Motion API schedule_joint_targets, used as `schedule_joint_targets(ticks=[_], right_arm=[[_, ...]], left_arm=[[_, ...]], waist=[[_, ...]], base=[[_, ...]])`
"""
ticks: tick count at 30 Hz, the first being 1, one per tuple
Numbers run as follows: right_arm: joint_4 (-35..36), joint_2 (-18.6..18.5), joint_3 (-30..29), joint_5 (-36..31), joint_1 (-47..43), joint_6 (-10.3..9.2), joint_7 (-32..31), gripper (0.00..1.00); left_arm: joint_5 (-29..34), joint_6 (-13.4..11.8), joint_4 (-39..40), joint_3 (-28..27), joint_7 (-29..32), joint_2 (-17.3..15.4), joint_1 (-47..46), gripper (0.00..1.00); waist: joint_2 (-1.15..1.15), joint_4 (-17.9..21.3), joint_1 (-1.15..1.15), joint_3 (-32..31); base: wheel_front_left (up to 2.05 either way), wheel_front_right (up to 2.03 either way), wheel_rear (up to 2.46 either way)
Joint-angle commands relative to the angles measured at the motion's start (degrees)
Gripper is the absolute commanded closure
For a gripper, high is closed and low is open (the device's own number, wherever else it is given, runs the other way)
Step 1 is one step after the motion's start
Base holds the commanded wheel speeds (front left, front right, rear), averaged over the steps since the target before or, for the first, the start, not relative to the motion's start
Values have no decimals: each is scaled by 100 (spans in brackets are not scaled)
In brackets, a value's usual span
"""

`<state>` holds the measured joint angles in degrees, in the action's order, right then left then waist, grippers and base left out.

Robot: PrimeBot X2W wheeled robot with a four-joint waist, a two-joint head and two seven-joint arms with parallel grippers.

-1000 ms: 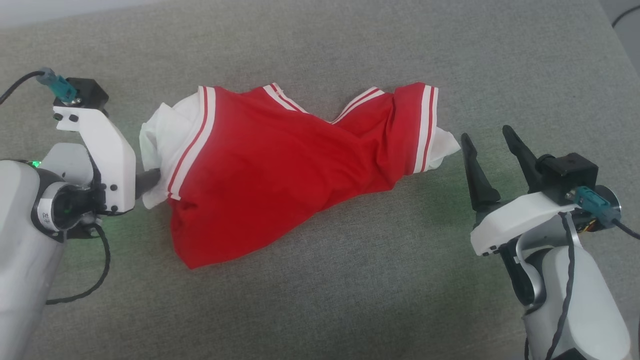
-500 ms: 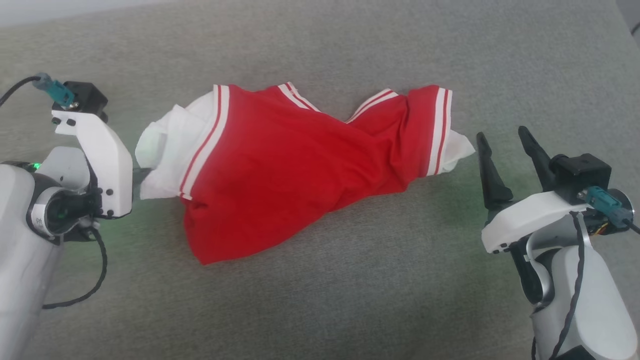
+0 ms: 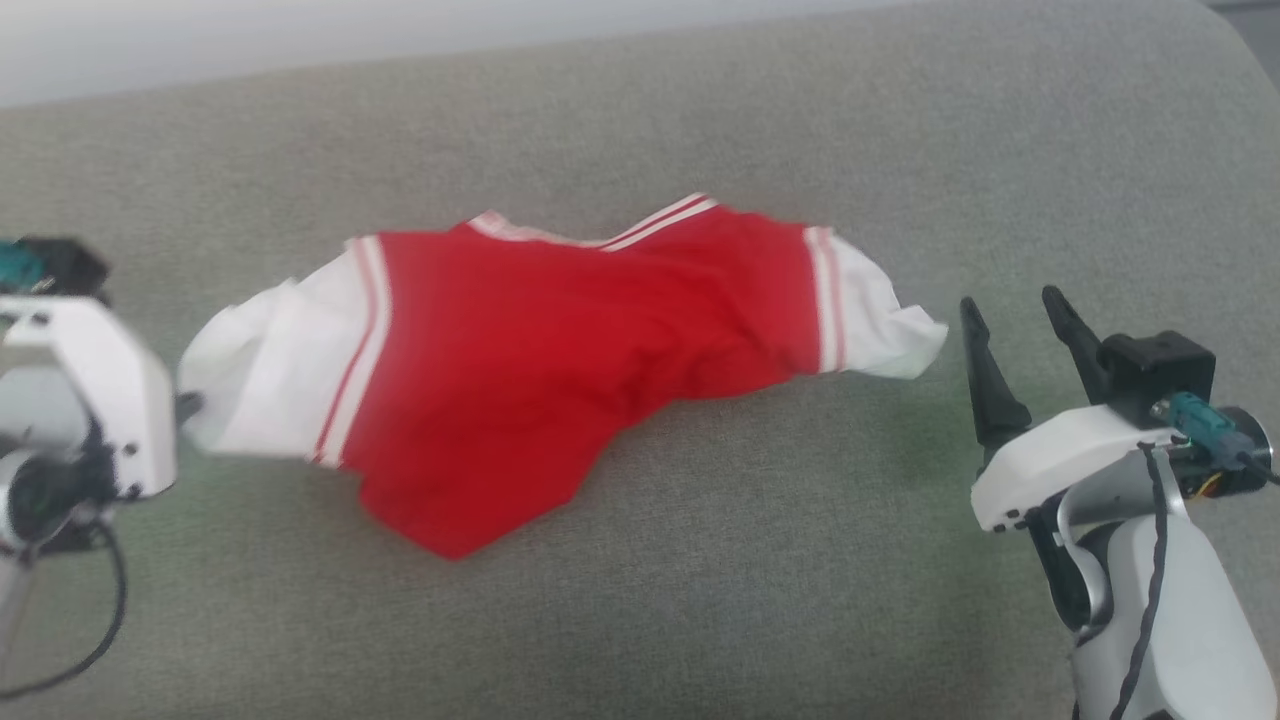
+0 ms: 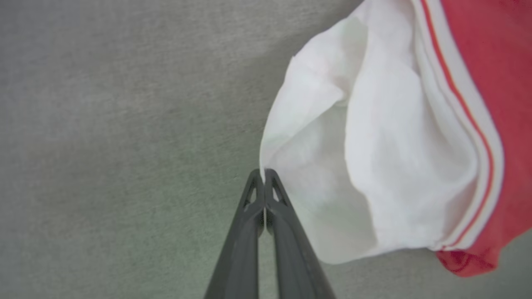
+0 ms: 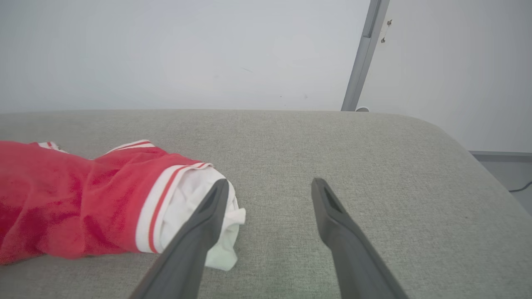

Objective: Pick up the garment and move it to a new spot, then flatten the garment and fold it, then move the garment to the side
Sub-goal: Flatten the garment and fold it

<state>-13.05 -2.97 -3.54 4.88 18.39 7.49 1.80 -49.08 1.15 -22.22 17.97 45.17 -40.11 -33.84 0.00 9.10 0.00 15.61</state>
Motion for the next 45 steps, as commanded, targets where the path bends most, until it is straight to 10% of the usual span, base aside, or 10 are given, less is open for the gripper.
schedule_joint_targets(ticks=[1,9,11,12,45], right_arm=[[-6,10,3,-8,-64,1,-19,0],[35,11,-92,-73,-188,1,-168,0],[48,11,-91,-85,-193,1,-206,0],[53,11,-89,-83,-193,1,-223,0],[339,11,-39,-51,-22,1,-279,0]], left_arm=[[28,-40,-7,-45,-29,-40,96,100],[-302,-163,-227,-363,-377,-112,803,100],[-348,-166,-328,-424,-453,-51,843,57],[-367,-193,-381,-450,-498,-36,850,0],[19,-33,-299,234,-70,135,-45,0]], waist=[[0,-44,0,-58],[0,-138,0,-269],[0,-160,0,-300],[0,-170,0,-315],[0,47,0,25]], base=[[0,0,0],[0,0,0],[0,0,0],[0,0,0],[0,0,0]])
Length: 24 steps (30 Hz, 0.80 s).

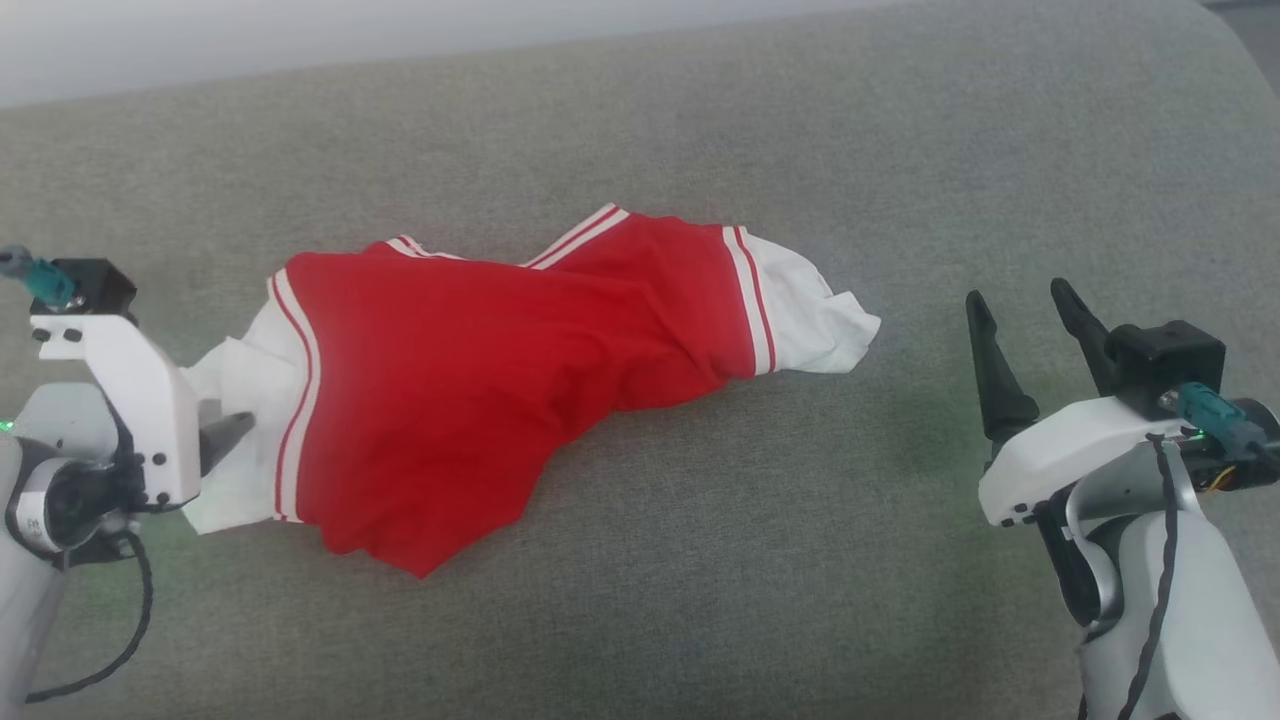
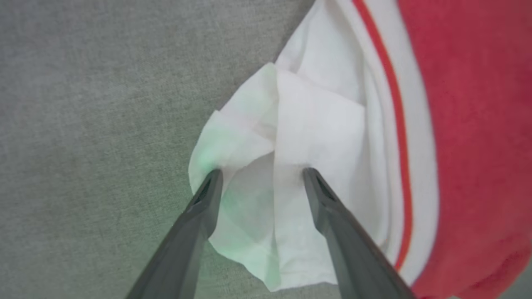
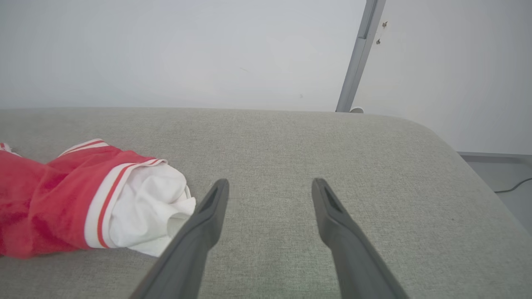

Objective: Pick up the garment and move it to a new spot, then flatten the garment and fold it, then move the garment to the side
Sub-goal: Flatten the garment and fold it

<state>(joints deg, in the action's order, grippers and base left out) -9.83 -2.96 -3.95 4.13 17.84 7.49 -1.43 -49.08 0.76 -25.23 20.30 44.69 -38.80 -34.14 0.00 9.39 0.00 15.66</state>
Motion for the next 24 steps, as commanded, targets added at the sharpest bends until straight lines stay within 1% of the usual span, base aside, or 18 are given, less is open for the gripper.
schedule_joint_targets(ticks=[1,7,8,9,10,12,15,20,24], right_arm=[[18,9,-3,28,34,1,56,0],[19,10,-10,30,48,1,64,0],[19,10,-16,24,50,1,65,0],[17,10,-23,12,55,1,62,0],[14,10,-28,6,59,1,60,0],[7,10,-36,-4,53,1,53,0],[10,9,-58,-20,25,1,39,0],[7,10,-82,-25,-16,1,14,0],[16,10,-100,-19,-45,1,6,0]], left_arm=[[68,-5,-58,18,-56,-15,-13,0],[13,136,-443,70,-140,94,-22,0],[-1,188,-483,97,-128,113,-18,11],[-50,233,-511,90,-159,143,-29,69],[-108,253,-556,67,-162,184,-32,100],[-107,258,-611,90,-115,175,-26,100],[-155,243,-578,-4,-223,132,-66,100],[-257,181,-400,-170,-320,-21,39,100],[-346,81,-174,-316,-309,-185,275,100]], waist=[[0,27,0,38],[0,55,0,101],[0,52,0,103],[0,48,0,104],[0,43,0,101],[0,27,0,84],[0,-7,0,51],[0,-66,0,-3],[0,-105,0,-33]], base=[[0,0,0],[0,0,0],[0,0,0],[0,0,0],[0,0,0],[0,0,0],[0,0,0],[0,0,0],[0,0,0]])
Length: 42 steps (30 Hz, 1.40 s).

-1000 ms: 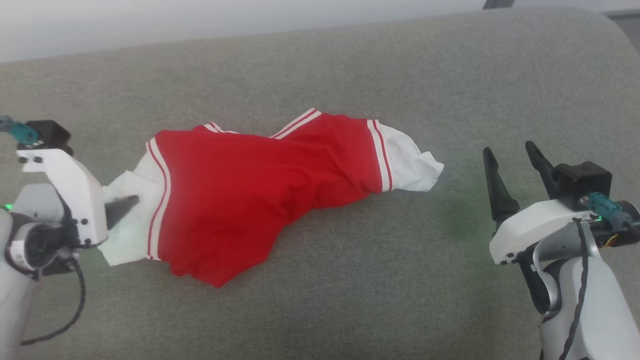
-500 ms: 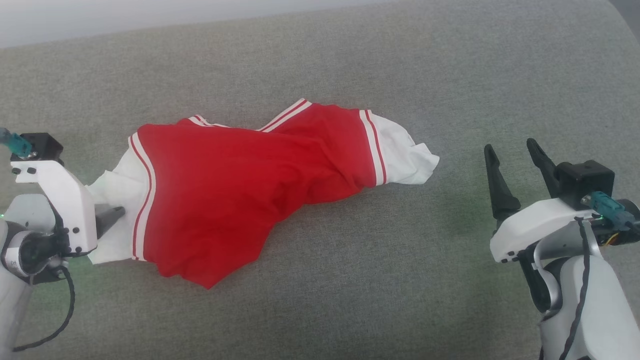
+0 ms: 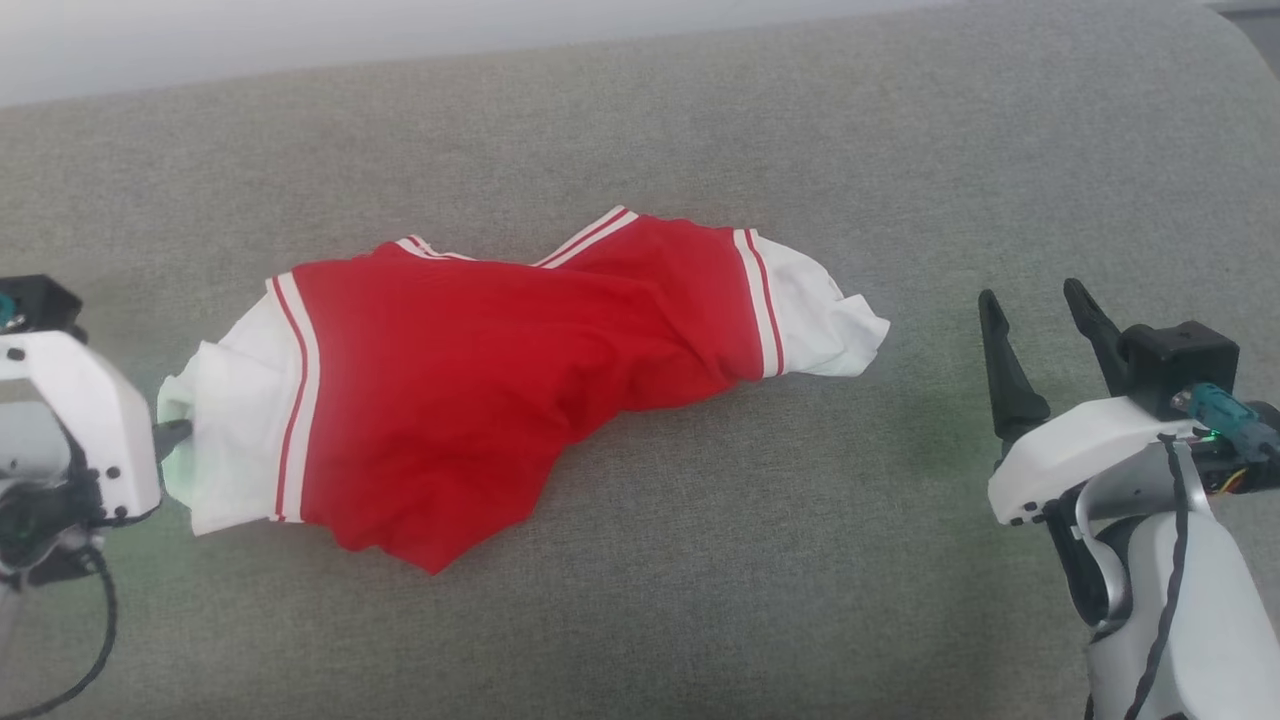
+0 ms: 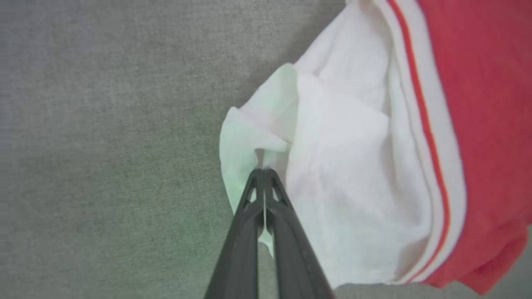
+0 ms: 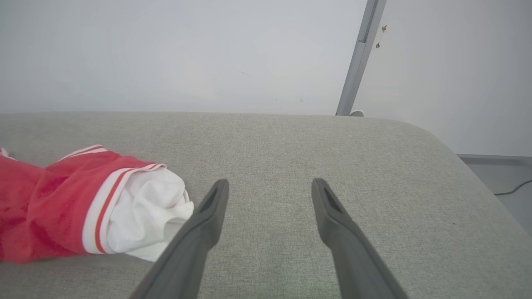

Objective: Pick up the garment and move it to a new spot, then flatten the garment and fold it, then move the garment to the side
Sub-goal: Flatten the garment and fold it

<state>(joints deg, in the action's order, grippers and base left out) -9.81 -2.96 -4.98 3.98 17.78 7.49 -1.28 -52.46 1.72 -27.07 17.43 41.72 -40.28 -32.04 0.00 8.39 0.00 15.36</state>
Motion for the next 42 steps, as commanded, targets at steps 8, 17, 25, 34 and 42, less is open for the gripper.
schedule_joint_targets(ticks=[8,17,25,34,42], right_arm=[[33,10,-29,-4,-44,1,-14,0],[40,10,49,-40,39,1,-61,0],[81,9,106,-99,73,1,-137,0],[203,10,206,-178,138,1,-258,0],[365,10,238,-233,205,1,-368,0]], left_arm=[[-254,-256,274,-285,-26,-228,597,100],[-357,-237,259,-398,-195,-177,674,0],[-330,-389,355,-406,-50,-247,401,0],[-113,-271,46,-100,244,-165,-409,0],[148,-153,-632,307,579,-42,-814,0]], waist=[[0,-59,0,-22],[0,-120,0,-21],[0,-162,0,-63],[0,-163,0,123],[0,-117,0,371]], base=[[0,0,0],[0,0,0],[0,0,0],[0,0,0],[0,0,0]])
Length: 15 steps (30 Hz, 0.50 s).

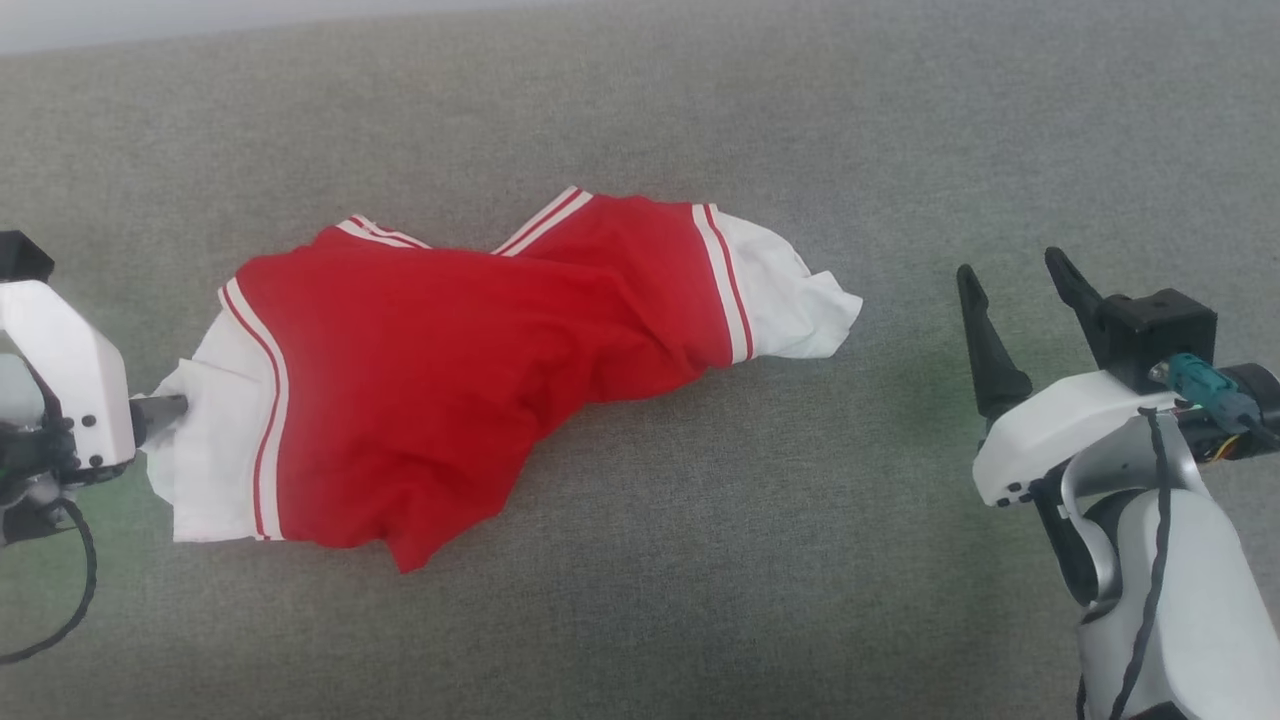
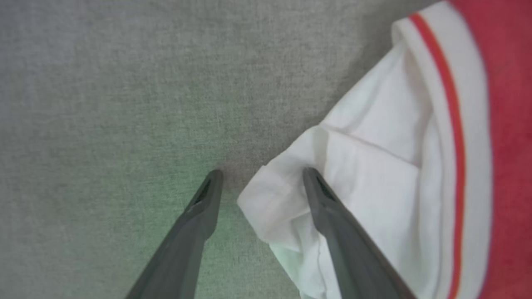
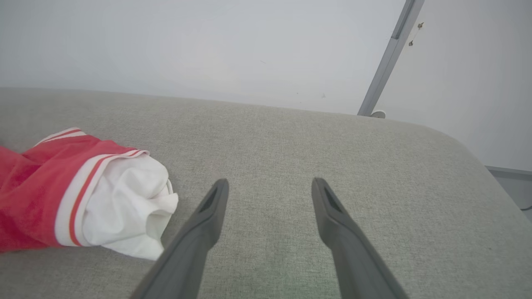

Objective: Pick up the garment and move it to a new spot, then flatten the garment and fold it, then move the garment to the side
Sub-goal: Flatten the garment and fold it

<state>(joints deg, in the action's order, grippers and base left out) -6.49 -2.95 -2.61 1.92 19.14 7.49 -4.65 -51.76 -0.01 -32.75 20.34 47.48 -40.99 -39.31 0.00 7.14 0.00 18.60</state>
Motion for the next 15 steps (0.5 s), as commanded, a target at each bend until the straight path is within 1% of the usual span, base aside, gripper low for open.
schedule_joint_targets(ticks=[1,4,6,7,8,11,15], right_arm=[[46,9,4,-34,74,1,-36,0],[57,10,37,5,88,1,-116,0],[60,11,96,46,115,1,-199,0],[50,11,127,81,127,1,-267,0],[40,10,170,107,154,1,-321,0],[5,11,291,196,237,1,-505,0],[-109,8,595,435,494,1,-1113,0]], left_arm=[[109,21,-187,45,-12,52,-106,0],[78,102,-545,129,-41,159,-124,0],[60,218,-743,205,13,246,-155,0],[65,314,-809,264,37,278,-172,58],[65,375,-872,288,18,306,-194,100],[11,477,-958,295,-68,378,-261,100],[14,590,-1100,317,-309,516,-447,100]], waist=[[0,8,0,74],[0,2,0,134],[0,-14,0,164],[0,-26,0,178],[0,-39,0,186],[0,-78,0,199],[0,-198,0,226]], base=[[0,0,0],[0,0,0],[0,0,0],[0,0,0],[0,0,0],[0,0,0],[0,0,0]])
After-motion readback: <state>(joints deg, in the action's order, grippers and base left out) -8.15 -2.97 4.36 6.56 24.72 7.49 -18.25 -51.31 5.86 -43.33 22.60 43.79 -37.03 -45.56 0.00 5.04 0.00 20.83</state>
